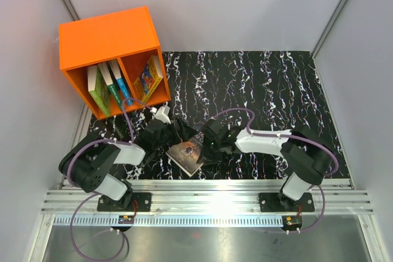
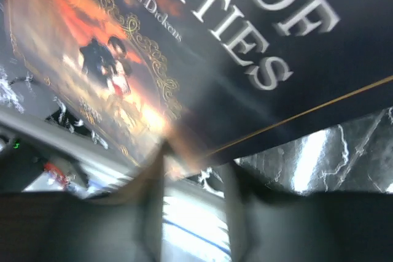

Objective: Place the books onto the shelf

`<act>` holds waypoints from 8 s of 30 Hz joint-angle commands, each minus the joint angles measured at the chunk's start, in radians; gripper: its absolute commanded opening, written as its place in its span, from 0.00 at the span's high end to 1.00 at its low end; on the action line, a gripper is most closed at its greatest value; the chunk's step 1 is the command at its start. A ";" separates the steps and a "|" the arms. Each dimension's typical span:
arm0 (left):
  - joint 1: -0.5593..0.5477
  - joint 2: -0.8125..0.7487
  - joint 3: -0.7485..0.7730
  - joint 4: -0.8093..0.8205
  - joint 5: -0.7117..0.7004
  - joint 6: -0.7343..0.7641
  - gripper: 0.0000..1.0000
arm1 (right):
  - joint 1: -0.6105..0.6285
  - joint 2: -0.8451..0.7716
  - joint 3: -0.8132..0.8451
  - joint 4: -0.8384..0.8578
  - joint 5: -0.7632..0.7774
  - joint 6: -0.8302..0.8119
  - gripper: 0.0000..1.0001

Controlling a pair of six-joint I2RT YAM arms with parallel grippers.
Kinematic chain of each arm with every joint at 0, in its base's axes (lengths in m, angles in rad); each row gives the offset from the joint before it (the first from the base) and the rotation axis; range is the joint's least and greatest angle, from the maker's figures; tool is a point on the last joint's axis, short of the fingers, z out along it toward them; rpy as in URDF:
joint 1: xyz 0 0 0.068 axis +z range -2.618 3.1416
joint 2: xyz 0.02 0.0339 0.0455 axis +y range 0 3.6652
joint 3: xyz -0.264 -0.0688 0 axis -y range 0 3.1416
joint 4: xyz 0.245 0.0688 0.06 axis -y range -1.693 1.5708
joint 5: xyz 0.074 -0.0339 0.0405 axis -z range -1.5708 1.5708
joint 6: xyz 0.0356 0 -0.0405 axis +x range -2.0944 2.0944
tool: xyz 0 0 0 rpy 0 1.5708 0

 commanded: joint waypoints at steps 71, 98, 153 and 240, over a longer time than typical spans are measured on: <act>-0.077 0.437 -0.330 0.910 0.360 -0.598 0.01 | -0.318 -0.293 0.114 -0.334 0.364 -0.284 0.00; -0.184 0.274 0.041 -0.025 0.196 -0.390 0.01 | -0.366 -0.200 -0.253 0.269 -0.246 -0.180 0.61; 0.026 -0.102 -0.077 -0.152 0.271 -0.276 0.01 | -0.272 -0.581 -0.263 0.040 -0.196 -0.078 1.00; -0.894 -0.129 1.032 -1.896 -1.325 0.109 0.41 | -0.186 0.126 0.945 -0.837 -0.308 -0.066 1.00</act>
